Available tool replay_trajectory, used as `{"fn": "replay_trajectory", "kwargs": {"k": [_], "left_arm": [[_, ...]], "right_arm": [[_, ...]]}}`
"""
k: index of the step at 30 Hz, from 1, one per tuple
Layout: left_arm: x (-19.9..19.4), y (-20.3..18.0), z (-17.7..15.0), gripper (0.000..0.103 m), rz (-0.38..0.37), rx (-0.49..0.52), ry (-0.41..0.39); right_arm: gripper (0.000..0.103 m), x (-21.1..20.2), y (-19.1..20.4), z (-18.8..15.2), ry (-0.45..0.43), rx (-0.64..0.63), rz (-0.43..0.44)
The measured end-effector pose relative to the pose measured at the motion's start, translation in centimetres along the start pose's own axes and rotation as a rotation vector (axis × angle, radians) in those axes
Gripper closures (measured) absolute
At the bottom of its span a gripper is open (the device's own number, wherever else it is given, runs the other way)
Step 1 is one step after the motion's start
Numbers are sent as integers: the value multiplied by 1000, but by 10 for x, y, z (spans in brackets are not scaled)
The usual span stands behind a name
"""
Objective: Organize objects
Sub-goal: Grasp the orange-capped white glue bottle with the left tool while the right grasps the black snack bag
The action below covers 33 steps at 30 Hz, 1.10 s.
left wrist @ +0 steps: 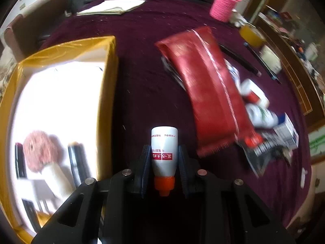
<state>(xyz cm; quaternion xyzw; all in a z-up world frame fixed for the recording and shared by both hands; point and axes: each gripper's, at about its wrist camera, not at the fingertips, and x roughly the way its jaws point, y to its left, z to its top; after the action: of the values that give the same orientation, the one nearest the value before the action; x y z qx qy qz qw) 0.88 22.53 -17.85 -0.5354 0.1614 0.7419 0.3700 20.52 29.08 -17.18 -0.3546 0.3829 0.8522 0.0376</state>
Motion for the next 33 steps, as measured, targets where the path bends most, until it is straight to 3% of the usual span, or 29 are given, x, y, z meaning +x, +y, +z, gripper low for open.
{"fn": "replay_trajectory", "kwargs": {"k": [7, 13, 20, 26, 30, 33], "left_arm": [[-25, -18, -54, 80, -91, 82, 17], [-34, -24, -82, 80, -141, 111, 37], [-37, -9, -86, 80, -167, 81, 44], [-38, -3, -89, 80, -178, 79, 45], [-36, -4, -88, 80, -182, 79, 49], [-36, -3, -89, 80, -185, 79, 48]], "right_arm": [[39, -23, 3, 26, -67, -88, -43], [30, -26, -6, 84, -99, -169, -178], [25, 8, -42, 141, 9, -154, -246], [25, 18, -72, 134, 112, -50, -145], [25, 9, -49, 101, 140, -113, -66], [25, 2, -29, 79, 123, -191, -99]]}}
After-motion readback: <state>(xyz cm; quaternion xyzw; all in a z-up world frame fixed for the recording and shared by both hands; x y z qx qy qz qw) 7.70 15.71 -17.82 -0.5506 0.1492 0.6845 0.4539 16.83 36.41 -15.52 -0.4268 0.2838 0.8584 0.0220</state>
